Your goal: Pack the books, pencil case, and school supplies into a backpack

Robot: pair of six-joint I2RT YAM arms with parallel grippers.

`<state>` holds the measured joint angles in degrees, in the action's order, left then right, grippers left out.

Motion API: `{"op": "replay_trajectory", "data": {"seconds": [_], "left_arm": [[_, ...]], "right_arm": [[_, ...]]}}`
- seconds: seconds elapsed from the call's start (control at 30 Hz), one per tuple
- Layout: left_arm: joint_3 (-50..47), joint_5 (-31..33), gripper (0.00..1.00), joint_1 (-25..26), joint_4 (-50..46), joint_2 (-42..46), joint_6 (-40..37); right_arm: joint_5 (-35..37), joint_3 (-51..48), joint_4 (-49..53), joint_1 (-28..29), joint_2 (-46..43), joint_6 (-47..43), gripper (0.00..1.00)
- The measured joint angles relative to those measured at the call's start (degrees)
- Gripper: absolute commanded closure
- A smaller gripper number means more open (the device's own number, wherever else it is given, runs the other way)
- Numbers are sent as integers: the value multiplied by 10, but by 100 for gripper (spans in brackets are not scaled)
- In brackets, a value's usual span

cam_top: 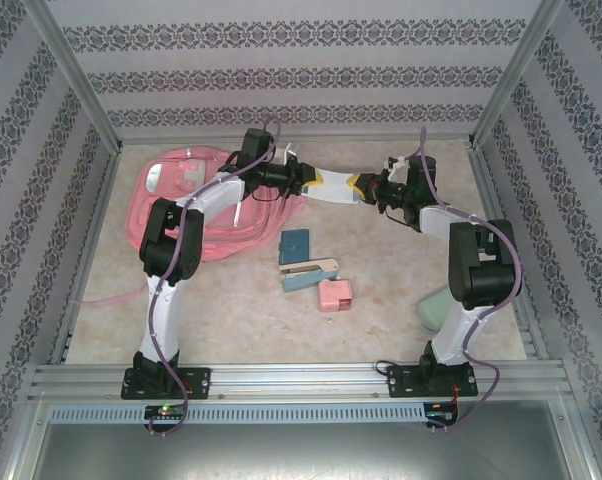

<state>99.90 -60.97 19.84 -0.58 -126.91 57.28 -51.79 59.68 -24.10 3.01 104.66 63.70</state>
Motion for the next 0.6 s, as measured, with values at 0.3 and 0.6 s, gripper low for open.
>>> {"op": "replay_trajectory", "data": {"seconds": [0.3,0.6], "left_arm": [[103,104,52,-8,-239,0,-167],[149,418,53,-23,-452,33,-355]], "right_arm": [[9,-5,8,2,-3,-7,100],[57,-12,76,3,-22,-47,100]]}}
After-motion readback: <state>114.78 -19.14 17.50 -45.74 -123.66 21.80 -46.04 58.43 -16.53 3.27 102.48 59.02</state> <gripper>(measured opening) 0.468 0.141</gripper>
